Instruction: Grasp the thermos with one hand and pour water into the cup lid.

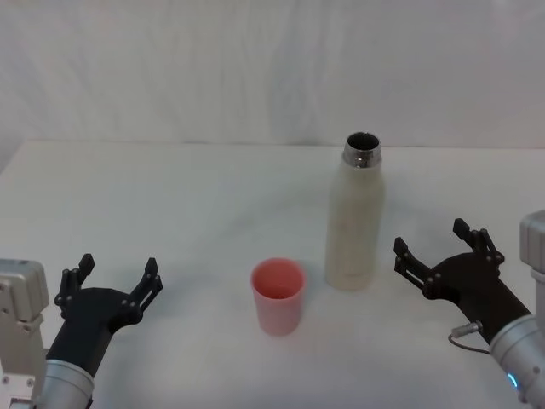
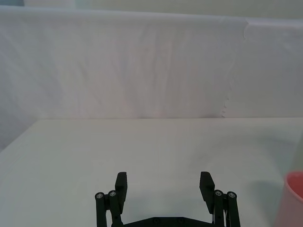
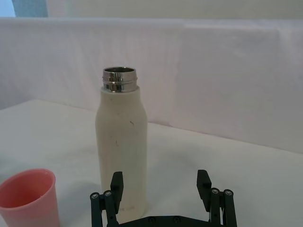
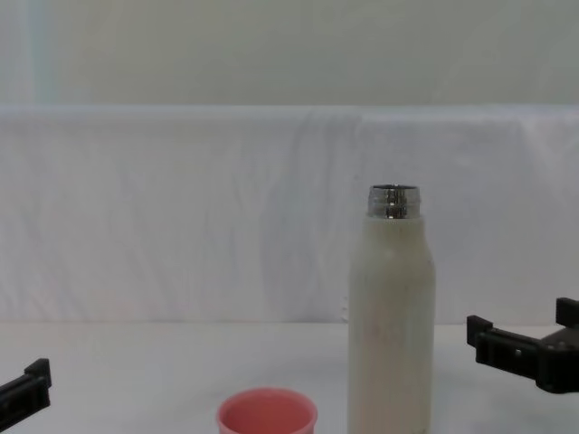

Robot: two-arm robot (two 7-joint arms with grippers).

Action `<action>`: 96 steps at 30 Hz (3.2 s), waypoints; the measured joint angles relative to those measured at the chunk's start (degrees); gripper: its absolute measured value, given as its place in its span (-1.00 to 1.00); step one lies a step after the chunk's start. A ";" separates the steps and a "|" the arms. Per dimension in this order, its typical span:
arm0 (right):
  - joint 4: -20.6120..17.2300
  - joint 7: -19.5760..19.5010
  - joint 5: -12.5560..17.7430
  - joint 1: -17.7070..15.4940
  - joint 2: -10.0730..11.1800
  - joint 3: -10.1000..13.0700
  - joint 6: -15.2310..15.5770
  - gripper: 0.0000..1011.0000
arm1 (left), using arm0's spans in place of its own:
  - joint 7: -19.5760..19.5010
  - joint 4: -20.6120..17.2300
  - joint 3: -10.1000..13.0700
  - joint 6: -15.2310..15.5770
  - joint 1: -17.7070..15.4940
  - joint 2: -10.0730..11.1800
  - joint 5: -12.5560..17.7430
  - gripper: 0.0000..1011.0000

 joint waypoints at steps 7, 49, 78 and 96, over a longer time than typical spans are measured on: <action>1.68 1.08 -0.60 2.13 0.14 -1.06 0.92 0.98 | 0.00 0.00 0.00 0.00 0.00 0.00 0.00 0.98; 10.17 1.18 -3.71 10.49 -3.31 -5.24 1.51 0.98 | 0.00 0.00 0.00 0.00 0.00 0.00 0.00 0.98; 12.73 0.69 -3.51 12.41 -5.18 -5.28 1.27 0.98 | 0.00 0.00 0.00 0.00 0.00 0.00 0.00 0.98; 16.01 0.74 -2.83 14.90 -6.73 -5.96 0.49 0.98 | 0.01 0.00 0.00 0.00 0.00 0.00 0.00 0.98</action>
